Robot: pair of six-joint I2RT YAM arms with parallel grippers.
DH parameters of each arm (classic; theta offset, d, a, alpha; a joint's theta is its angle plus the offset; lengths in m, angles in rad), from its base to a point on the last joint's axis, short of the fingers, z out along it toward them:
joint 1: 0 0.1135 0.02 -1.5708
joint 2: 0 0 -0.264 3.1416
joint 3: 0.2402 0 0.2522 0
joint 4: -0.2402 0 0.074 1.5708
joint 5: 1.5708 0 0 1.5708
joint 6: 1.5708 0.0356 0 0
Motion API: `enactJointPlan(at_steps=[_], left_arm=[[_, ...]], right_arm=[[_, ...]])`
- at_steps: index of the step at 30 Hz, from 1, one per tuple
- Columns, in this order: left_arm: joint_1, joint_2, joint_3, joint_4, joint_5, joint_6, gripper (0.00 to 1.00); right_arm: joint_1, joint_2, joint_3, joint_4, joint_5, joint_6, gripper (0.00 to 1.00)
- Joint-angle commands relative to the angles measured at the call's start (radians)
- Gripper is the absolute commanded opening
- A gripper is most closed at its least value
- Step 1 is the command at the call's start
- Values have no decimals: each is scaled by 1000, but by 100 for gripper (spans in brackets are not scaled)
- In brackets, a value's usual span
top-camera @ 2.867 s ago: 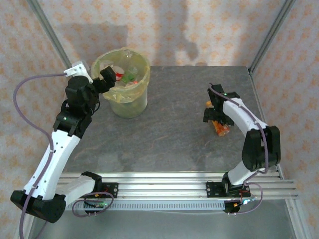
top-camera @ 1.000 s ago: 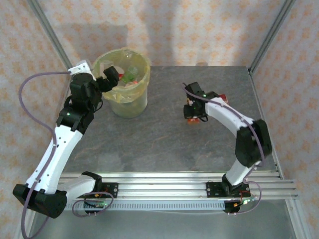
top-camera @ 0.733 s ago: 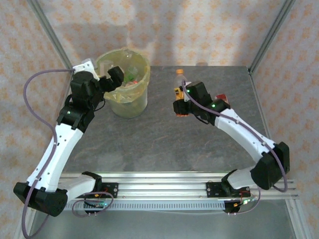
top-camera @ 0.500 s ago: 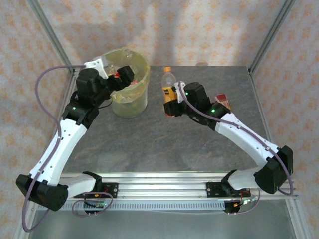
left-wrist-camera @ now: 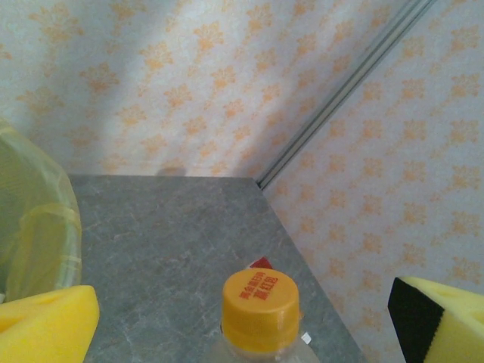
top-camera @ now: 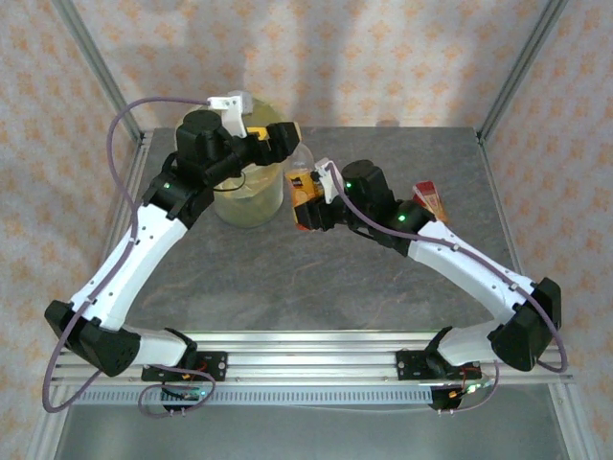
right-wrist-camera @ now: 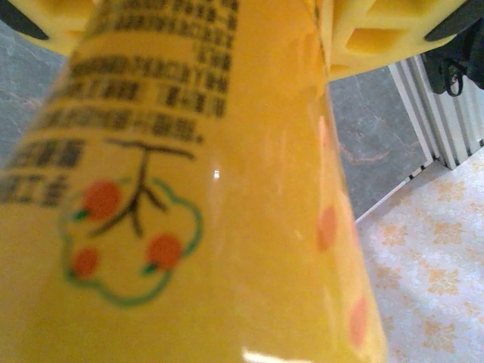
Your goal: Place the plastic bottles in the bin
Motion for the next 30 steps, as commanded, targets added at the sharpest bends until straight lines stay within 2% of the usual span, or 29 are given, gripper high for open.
enactJointPlan(at_steps=[1, 6, 17, 20, 27, 28, 30], left_arm=[[-9, 13, 32, -37, 33, 29, 98], [-10, 30, 42, -43, 53, 38, 74], [-12, 71, 66, -49, 114, 36, 55], [-12, 83, 73, -48, 118, 33, 53], [-11, 86, 82, -35, 93, 37, 14], [-11, 86, 86, -35, 87, 41, 9], [-11, 83, 102, -37, 61, 56, 0]], right_arm=[[8, 3, 42, 45, -33, -18, 40], [8, 7, 51, 46, -43, -19, 40], [9, 27, 73, 32, -53, -22, 40], [11, 31, 78, 29, -55, -22, 40], [11, 33, 87, 10, -38, -25, 43], [10, 35, 89, 4, -36, -26, 46], [11, 32, 95, -13, -18, -22, 63]])
